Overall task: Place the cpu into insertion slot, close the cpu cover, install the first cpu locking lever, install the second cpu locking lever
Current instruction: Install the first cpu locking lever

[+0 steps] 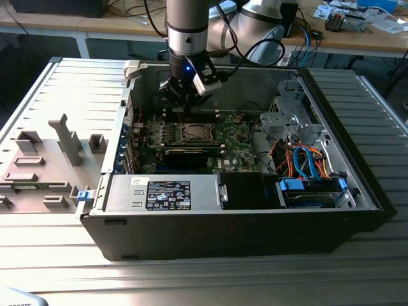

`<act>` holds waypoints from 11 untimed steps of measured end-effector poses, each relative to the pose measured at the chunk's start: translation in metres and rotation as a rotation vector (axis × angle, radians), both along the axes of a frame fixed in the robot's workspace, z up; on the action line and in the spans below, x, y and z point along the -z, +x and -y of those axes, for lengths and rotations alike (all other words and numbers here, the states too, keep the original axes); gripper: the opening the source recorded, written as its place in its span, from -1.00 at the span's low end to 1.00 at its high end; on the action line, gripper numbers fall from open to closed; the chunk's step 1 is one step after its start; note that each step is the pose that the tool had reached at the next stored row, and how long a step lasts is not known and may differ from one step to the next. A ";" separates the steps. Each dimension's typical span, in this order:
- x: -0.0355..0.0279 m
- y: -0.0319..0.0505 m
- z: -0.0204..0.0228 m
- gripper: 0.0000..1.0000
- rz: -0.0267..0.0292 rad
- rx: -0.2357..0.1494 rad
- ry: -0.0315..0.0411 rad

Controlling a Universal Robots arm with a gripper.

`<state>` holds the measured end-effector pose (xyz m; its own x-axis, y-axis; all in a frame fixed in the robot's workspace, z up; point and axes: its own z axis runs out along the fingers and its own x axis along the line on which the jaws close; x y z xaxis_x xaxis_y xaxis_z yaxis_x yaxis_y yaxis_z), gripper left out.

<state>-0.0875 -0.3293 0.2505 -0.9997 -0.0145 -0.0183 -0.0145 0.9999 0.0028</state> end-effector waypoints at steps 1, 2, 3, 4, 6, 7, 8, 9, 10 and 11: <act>0.0000 -0.0002 0.0000 -0.79 0.0000 0.000 0.0000; 0.0000 -0.0004 0.0000 -0.79 -0.0001 0.000 -0.0001; 0.0000 -0.0006 0.0000 -0.79 -0.0001 0.000 -0.0001; 0.0000 -0.0007 0.0000 -0.79 0.0000 0.000 0.0000; 0.0000 -0.0010 0.0000 -0.79 0.0000 0.000 0.0000; 0.0000 -0.0011 0.0000 -0.79 0.0000 0.000 0.0000; 0.0000 -0.0014 0.0000 -0.79 0.0000 0.000 0.0000; 0.0000 -0.0016 0.0000 -0.79 0.0000 0.000 0.0000; 0.0000 -0.0018 0.0000 -0.79 0.0000 0.000 -0.0001; 0.0000 -0.0020 0.0000 -0.79 0.0000 0.000 0.0000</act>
